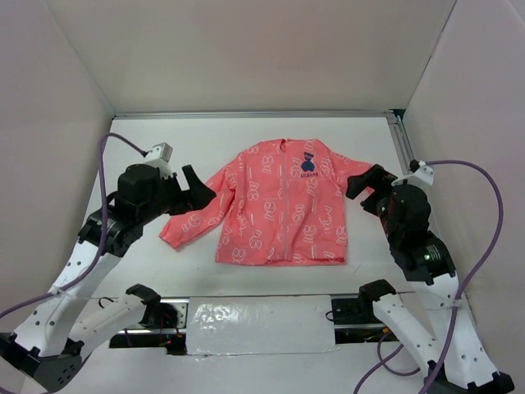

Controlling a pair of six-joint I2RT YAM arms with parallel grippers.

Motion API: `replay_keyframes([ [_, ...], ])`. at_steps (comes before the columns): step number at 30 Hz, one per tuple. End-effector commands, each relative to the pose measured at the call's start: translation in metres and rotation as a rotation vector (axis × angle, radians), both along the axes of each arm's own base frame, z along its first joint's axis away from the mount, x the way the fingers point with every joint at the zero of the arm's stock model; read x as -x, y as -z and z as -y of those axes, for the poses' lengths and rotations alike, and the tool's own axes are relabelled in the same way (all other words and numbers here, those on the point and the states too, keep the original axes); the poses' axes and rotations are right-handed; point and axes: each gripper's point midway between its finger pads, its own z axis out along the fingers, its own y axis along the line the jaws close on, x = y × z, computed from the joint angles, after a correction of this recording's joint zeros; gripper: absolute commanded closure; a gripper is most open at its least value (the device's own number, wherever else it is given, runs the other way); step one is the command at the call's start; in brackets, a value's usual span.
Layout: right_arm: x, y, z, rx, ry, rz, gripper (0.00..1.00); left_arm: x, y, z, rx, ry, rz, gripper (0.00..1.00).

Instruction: Zip up the jacket

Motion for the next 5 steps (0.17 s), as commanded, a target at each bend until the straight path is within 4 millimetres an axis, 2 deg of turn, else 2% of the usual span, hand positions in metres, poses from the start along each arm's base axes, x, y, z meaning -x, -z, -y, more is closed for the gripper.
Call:
replay_keyframes([
  [1, 0.0101, 0.0037, 0.0018, -0.028, 0.01, 0.003, 0.0, 0.0082, 0.0063, -0.0021, 0.014, -0.018, -0.027, 0.01],
  [5, 0.016, 0.0068, 0.0026, -0.036, 0.005, 0.031, 0.0, 0.0165, 0.0018, 0.0058, 0.035, 0.043, -0.02, 0.01],
])
